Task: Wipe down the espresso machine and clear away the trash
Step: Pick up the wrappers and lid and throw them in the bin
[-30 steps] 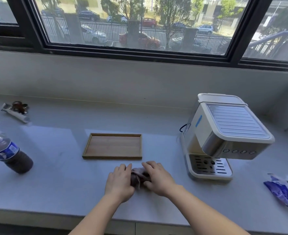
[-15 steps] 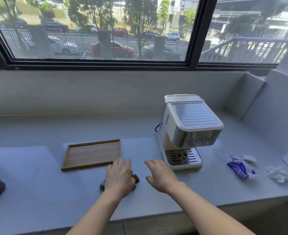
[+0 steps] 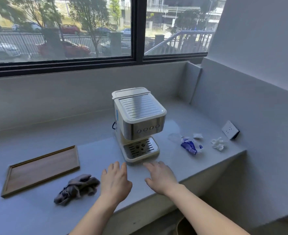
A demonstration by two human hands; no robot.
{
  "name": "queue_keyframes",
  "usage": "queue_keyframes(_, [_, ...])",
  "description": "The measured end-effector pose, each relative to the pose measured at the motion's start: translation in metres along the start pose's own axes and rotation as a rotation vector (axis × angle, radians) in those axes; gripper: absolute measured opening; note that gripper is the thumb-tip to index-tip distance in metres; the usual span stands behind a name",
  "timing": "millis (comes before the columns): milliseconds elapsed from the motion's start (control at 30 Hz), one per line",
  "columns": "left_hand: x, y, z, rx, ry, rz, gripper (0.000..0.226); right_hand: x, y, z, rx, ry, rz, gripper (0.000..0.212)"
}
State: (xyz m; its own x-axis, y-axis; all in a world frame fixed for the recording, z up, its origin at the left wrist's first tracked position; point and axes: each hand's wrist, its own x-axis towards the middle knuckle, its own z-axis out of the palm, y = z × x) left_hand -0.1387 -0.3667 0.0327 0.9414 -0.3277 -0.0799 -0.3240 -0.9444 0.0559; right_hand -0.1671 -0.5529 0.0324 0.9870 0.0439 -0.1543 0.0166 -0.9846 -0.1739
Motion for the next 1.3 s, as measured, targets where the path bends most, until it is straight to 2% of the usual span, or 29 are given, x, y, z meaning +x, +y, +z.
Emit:
queue_keyframes(133, [0.005,0.053,0.004,-0.018,0.009,0.058,0.051,-0.025,0.057,-0.007,0.056,0.005,0.071,0.056])
queue_keyframes(300, [0.01,0.131,0.006,-0.035,0.019,0.083,0.041,-0.054,0.135,-0.016,0.078,0.025,0.12,0.056])
queue_keyframes(433, [0.02,0.191,0.007,-0.069,0.039,0.091,0.05,-0.068,0.194,-0.028,0.089,0.038,0.137,0.057])
queue_keyframes(600, [0.033,0.243,0.004,-0.085,0.04,0.109,0.046,-0.077,0.247,-0.04,0.073,0.064,0.129,0.046])
queue_keyframes(867, [0.066,0.286,0.003,-0.046,0.039,0.158,0.042,-0.069,0.295,-0.042,0.118,0.087,0.172,0.052])
queue_keyframes(1133, [0.137,0.309,0.015,-0.124,0.087,0.271,0.034,-0.021,0.352,-0.041,0.24,0.158,0.405,0.049])
queue_keyframes(1233, [0.168,0.314,0.028,-0.145,0.087,0.299,0.043,0.001,0.373,-0.041,0.204,0.165,0.458,0.045])
queue_keyframes(1300, [0.184,0.315,0.037,-0.13,0.049,0.307,0.052,0.016,0.384,-0.039,0.166,0.15,0.458,0.052])
